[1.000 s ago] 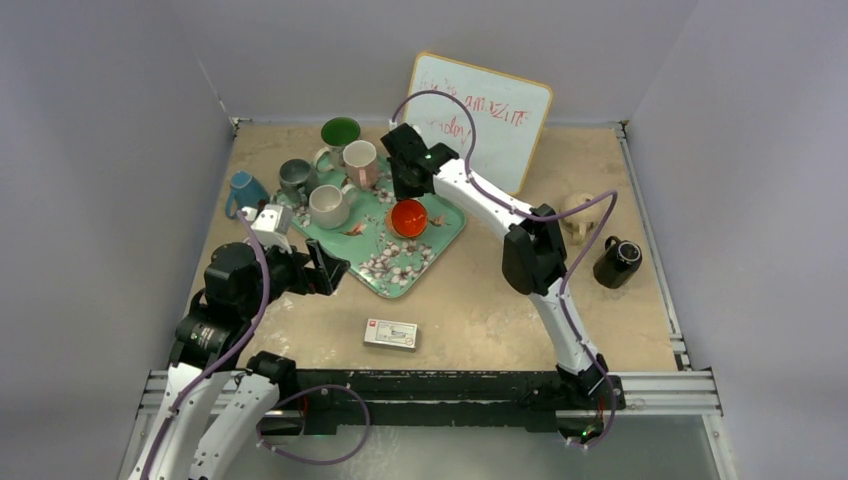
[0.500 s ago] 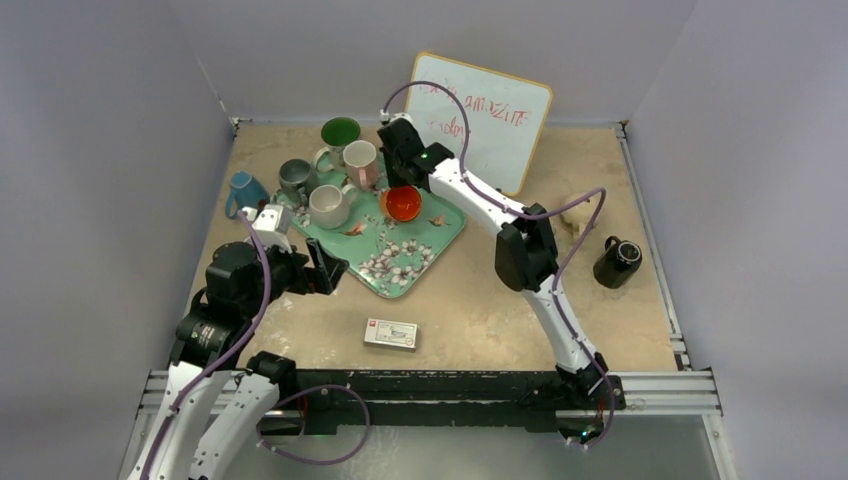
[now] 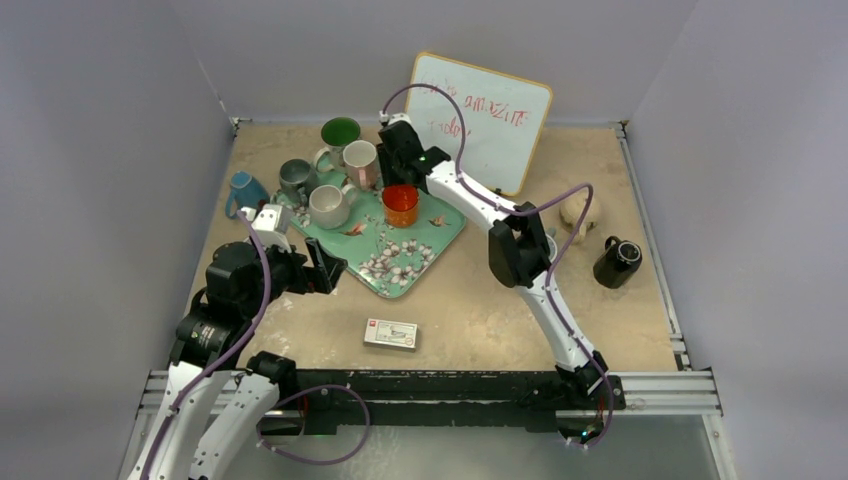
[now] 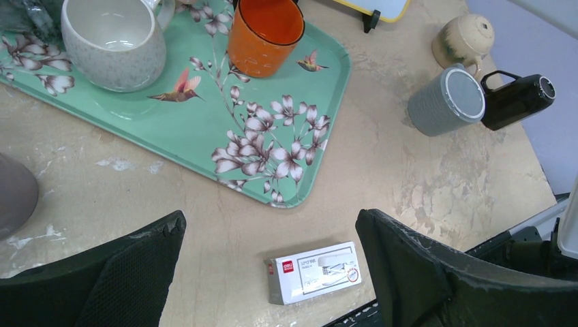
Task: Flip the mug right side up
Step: Place the cup on the tray.
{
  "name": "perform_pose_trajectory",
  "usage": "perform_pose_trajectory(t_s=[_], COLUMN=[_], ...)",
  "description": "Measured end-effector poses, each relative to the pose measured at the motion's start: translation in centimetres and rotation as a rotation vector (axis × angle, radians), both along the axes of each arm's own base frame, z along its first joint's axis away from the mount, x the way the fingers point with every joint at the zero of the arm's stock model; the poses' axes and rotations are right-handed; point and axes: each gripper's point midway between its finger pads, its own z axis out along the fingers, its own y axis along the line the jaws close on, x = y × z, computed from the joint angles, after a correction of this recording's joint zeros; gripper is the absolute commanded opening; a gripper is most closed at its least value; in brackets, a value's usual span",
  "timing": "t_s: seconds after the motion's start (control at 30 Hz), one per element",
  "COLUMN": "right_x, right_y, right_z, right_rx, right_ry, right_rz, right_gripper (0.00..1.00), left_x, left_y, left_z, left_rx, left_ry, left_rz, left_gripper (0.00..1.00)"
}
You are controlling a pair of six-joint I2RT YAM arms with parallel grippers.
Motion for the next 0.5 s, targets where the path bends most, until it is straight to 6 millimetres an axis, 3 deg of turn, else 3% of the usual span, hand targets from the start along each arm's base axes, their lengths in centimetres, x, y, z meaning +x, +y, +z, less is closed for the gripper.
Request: perform_pose_trajectory(t_s=[0.1,0.27,0.5], right_x=[0.5,1.2,-2.8], right_y=[0.0,-0.1,-2.6], right_z=[0.4,4.0,10.2], right_rx=[0.003,0.047,0.098], right_ry=[-0.014,-0.067,-0.098], right_rz=[0.012,0.03,0.15], right_gripper=[0.56,0.61,0.75], left_x=[0.0,0.1,0.2], left_y=[0.0,0.1,0.2], left_z=[0.0,-0.2,-0.3], left_rx=[0.001,0.006,0.011], left_ry=[0.0,0.009,0.012], left_rz=[0.0,0.007,0.015], left_gripper=[0.96,0.96,0.96])
